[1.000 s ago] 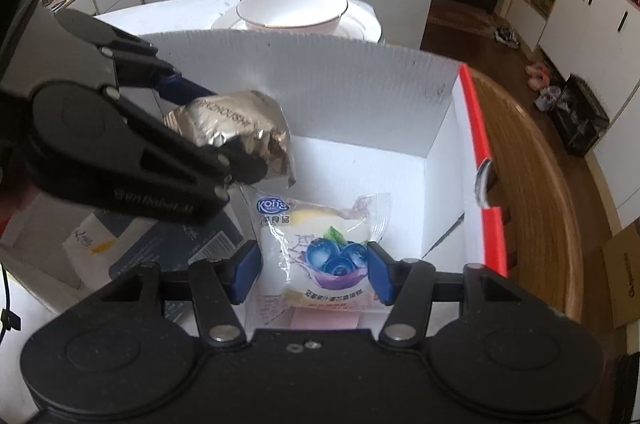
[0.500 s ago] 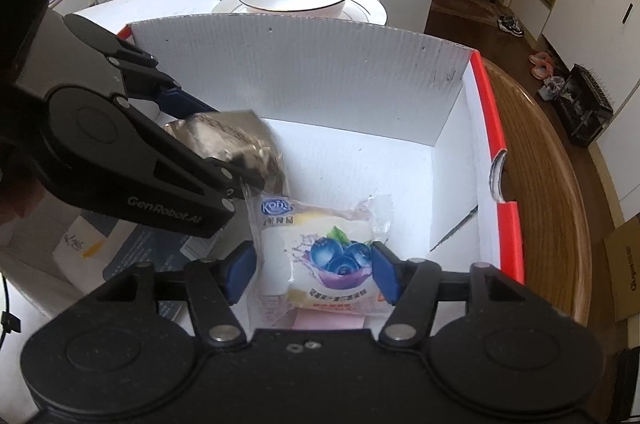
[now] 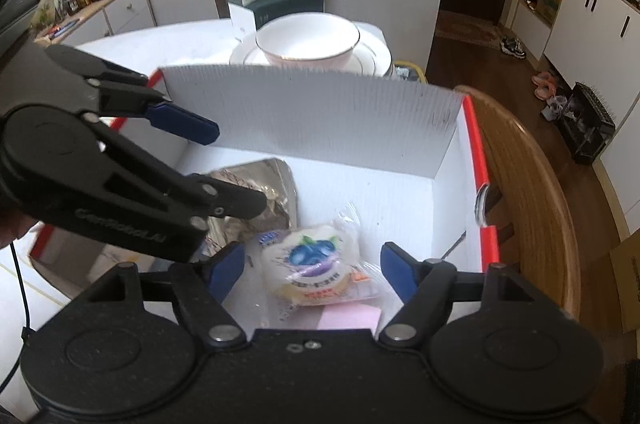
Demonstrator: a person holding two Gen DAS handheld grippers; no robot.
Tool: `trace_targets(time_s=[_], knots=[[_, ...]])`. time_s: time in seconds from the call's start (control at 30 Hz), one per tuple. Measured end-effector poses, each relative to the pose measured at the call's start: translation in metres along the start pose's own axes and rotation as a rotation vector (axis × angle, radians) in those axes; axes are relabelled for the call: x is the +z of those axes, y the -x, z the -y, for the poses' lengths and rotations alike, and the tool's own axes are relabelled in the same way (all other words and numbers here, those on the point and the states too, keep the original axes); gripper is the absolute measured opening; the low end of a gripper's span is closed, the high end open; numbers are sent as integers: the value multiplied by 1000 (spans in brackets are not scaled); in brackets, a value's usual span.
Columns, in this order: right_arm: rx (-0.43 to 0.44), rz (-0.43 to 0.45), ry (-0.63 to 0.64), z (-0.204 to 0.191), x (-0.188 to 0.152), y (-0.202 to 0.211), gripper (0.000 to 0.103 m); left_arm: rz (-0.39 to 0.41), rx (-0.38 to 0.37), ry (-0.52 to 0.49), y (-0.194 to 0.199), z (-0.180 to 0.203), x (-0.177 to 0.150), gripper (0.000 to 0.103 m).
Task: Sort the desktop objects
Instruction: 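Open both grippers to drop the gold bag and bread bag into the box, then move both tools back toward the remaining items on the table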
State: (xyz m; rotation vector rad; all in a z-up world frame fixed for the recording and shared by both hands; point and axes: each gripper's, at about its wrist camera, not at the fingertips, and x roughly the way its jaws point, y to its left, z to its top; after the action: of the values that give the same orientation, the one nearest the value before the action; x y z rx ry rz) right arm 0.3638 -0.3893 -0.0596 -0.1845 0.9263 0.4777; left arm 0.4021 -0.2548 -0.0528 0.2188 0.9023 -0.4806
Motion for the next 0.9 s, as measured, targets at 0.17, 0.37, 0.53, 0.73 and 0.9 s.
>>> trace_targets(time_s=[0.17, 0.37, 0.53, 0.73, 0.9], knots=[[-2, 28, -6, -6, 0, 13, 75, 68, 1, 8, 29, -1, -8, 68], [4, 60, -22, -17, 0, 28, 76, 119, 10, 21, 56, -3, -23, 68], [10, 83, -34, -26, -3, 40, 76, 158, 5, 41, 78, -7, -37, 68], [21, 112, -52, -39, -6, 53, 78, 201, 18, 53, 102, -13, -54, 68], [30, 139, -45, -58, -8, 61, 81, 222, 19, 79, 121, -21, -71, 68]])
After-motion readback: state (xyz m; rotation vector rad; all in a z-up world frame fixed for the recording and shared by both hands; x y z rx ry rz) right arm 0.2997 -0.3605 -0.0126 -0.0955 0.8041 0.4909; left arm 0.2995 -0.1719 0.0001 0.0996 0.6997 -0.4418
